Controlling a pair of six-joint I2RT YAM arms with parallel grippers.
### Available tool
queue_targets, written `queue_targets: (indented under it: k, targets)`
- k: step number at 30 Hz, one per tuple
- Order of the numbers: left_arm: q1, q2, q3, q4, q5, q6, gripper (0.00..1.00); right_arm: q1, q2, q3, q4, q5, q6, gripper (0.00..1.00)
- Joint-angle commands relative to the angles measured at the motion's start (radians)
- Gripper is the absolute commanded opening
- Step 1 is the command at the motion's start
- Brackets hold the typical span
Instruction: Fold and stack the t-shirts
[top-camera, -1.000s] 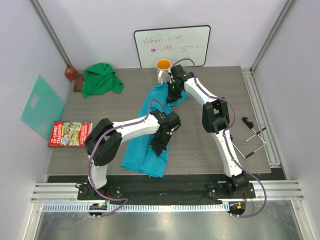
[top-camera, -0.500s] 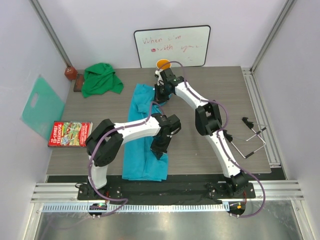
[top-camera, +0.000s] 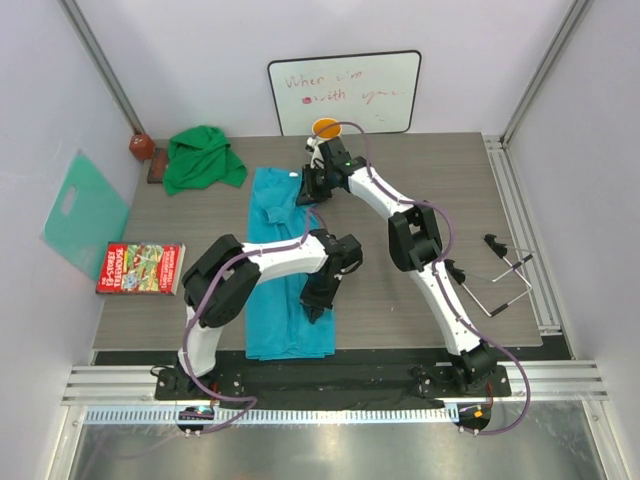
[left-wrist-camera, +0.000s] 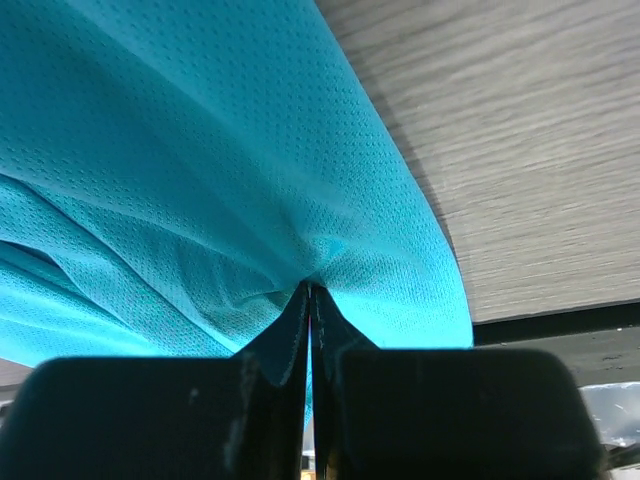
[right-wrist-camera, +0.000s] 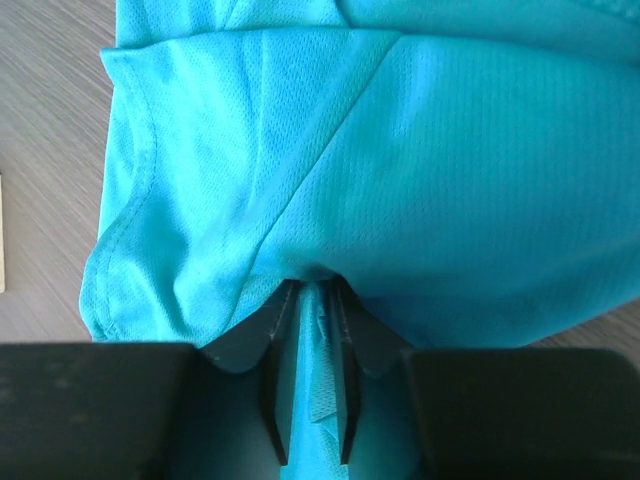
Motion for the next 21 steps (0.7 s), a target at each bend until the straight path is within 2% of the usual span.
queue_targets:
  k: [1,7,13,16,21]
  targets:
    - [0.032,0.017,0.053,-0.005,-0.012,0.011,0.00,0.001,0.036,-0.028,0.017,0.019,-0.019,0.29]
    - [0.085,0.040,0.071,0.015,-0.015,0.005,0.01,-0.003,-0.019,-0.083,0.037,-0.034,-0.014,0.35]
    - [0.154,0.046,0.078,0.070,-0.009,-0.011,0.01,-0.025,-0.240,-0.266,0.097,-0.085,0.027,0.36]
    - [0.188,0.082,0.117,0.079,-0.006,0.002,0.01,-0.029,-0.347,-0.326,0.119,-0.096,0.044,0.37]
    - [0.208,0.140,0.275,0.044,0.028,0.052,0.01,-0.040,-0.491,-0.409,0.116,-0.091,0.050,0.38]
